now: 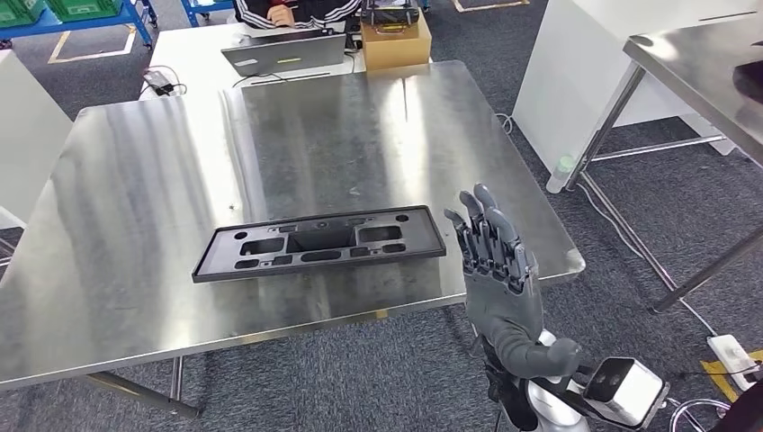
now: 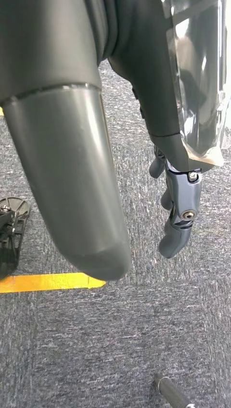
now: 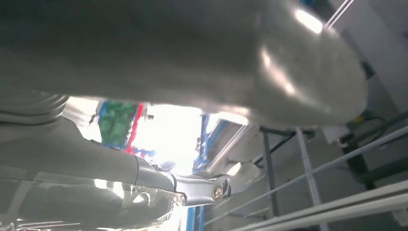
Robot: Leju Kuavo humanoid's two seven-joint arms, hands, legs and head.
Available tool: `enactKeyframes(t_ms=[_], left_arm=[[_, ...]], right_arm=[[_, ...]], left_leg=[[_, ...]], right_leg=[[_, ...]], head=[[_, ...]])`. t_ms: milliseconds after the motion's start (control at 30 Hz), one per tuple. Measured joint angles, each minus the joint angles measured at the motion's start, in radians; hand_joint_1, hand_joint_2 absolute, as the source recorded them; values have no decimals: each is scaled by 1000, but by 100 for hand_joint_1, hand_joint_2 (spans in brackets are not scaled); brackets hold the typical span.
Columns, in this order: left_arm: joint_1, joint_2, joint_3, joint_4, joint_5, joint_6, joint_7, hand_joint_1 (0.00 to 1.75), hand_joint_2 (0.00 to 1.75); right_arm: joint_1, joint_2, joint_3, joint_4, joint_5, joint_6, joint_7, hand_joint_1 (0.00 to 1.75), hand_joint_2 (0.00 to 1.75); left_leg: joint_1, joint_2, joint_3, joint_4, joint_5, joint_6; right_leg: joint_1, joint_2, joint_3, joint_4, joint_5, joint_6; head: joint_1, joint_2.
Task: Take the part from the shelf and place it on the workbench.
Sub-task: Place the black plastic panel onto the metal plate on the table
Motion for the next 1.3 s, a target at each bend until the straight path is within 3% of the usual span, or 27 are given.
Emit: enactKeyframes(t_ms=[33,100,167,200,233,267,367,433,533,600,667,700,733,767,833,900,933,1000,1033,1067,1133,1167,1200,1233,1267,1300], left_arm=[[0,1,0,0,-1,2,0,0,0],[-1,1,0,0,-2,3,0,0,0],[-2,0,0,0,-2,4,0,0,0],[-3,0,0,0,-2,4,0,0,0],[-3,0,0,0,-2,4,0,0,0],[-3,0,0,-1,-2,4,0,0,0],[-6,0,0,-2,-2,6,0,0,0],[-8,0,0,-2,-3,9,1,0,0],[-9,-6,1,-4,1,32,5,0,0],[-13,-14,3,-6,5,45,5,0,0],[-18,-23,4,-8,6,46,3,0,0],[-19,-27,4,-8,6,44,2,0,0],[-20,-30,5,-8,6,41,1,0,0],[-20,-31,5,-8,6,37,1,0,0],[-20,-32,6,-8,6,28,0,0,0],[-20,-30,8,-9,6,24,-2,0,0],[-20,-29,9,-10,6,23,-2,0,0],[-19,-26,14,-10,7,23,-2,0,0],[-19,-24,17,-10,7,23,-2,0,0],[-18,-22,20,-10,7,23,-1,0,0],[-17,-18,23,-10,8,23,0,0,0],[-17,-18,23,-10,8,23,0,0,0],[-17,-18,23,-10,8,23,1,0,0],[-17,-17,23,-10,8,23,1,0,0],[-17,-16,23,-10,8,23,1,0,0],[-17,-15,23,-10,9,23,1,0,0]], right_arm=[[1,5,-5,0,0,5,0,0,0],[2,13,-13,0,-1,12,0,0,0],[4,18,-20,1,-1,15,0,0,0],[5,19,-22,1,-1,15,0,0,0],[6,20,-25,2,-1,15,0,0,0],[6,20,-26,2,-1,15,0,0,0],[6,22,-30,3,-3,19,0,0,0],[4,26,-35,3,-9,27,0,0,0],[-2,28,-52,10,-28,43,0,0,0],[-15,27,-71,17,-42,51,0,0,0],[-28,25,-92,27,-54,56,1,0,0],[-32,23,-103,32,-59,58,3,0,0],[-34,22,-112,35,-63,60,4,0,0],[-35,21,-120,38,-67,63,6,0,0],[-37,20,-133,43,-73,70,11,0,0],[-43,20,-144,48,-77,76,16,0,0],[-46,19,-150,50,-78,77,18,0,0],[-48,19,-162,56,-72,70,25,0,0],[-49,19,-168,60,-63,62,30,0,0],[-49,20,-173,65,-52,52,35,0,0],[-48,23,-178,73,-36,38,40,0,0],[-47,24,-180,77,-32,35,41,0,0],[-47,25,-181,80,-31,33,41,0,0],[-46,26,-182,83,-29,32,41,0,0],[-45,26,-184,87,-28,29,42,0,0],[-44,27,-187,90,-26,27,44,0,0]], left_leg=[[3,1,-7,12,-15,-5],[8,2,-35,90,-89,-15],[8,2,-71,213,-173,-21],[9,2,-78,256,-192,-22],[9,2,-69,265,-192,-20],[8,2,-41,238,-175,-17],[5,1,90,45,-118,-4],[-4,-1,115,-2,-112,1],[-8,2,104,-15,-88,19],[-5,7,87,-26,-65,36],[-8,9,62,-26,-44,44],[-10,9,47,-25,-33,44],[-11,9,33,-24,-23,44],[-12,9,20,-23,-13,43],[-12,8,-3,-20,5,38],[-14,8,-19,-16,22,28],[-15,7,-22,-15,29,23],[-14,6,-24,-18,46,10],[-11,5,-28,-14,42,3],[-8,3,-36,0,20,-3],[-1,1,-62,85,-77,-15],[2,2,-77,150,-131,-21],[5,2,-87,213,-165,-27],[8,2,-88,256,-174,-32],[12,2,-74,270,-162,-35],[16,2,-43,248,-137,-37]], right_leg=[[-1,-1,-4,2,5,-10],[1,-3,-15,3,18,-30],[7,-4,-32,6,31,-41],[10,-5,-41,7,36,-42],[12,-5,-48,9,40,-42],[13,-6,-55,11,44,-41],[15,-5,-65,14,55,-31],[14,-6,-67,13,64,-18],[16,-6,-76,16,69,2],[19,-5,-106,74,19,-4],[19,-5,-148,194,-60,-15],[18,-5,-159,248,-84,-14],[18,-5,-156,274,-88,-8],[18,-5,-136,266,-75,1],[18,-5,-48,154,-32,16],[23,-4,39,19,-22,9],[27,-3,56,-17,-26,1],[30,-3,49,-28,-20,-18],[26,-5,42,-30,-13,-28],[22,-7,34,-31,-2,-40],[15,-10,13,-32,23,-57],[15,-10,1,-32,35,-61],[15,-10,-13,-31,46,-60],[15,-10,-26,-28,58,-57],[15,-10,-42,-25,68,-53],[14,-10,-57,-21,77,-49]], head=[[-2,0],[-4,0],[-5,0],[-5,0],[-5,0],[-5,0],[-4,0],[-5,0],[-6,0],[-2,0],[2,0],[3,0],[3,0],[4,0],[4,0],[3,0],[3,0],[3,0],[3,0],[3,0],[1,0],[0,0],[-1,0],[-1,0],[-1,0],[-1,0]])
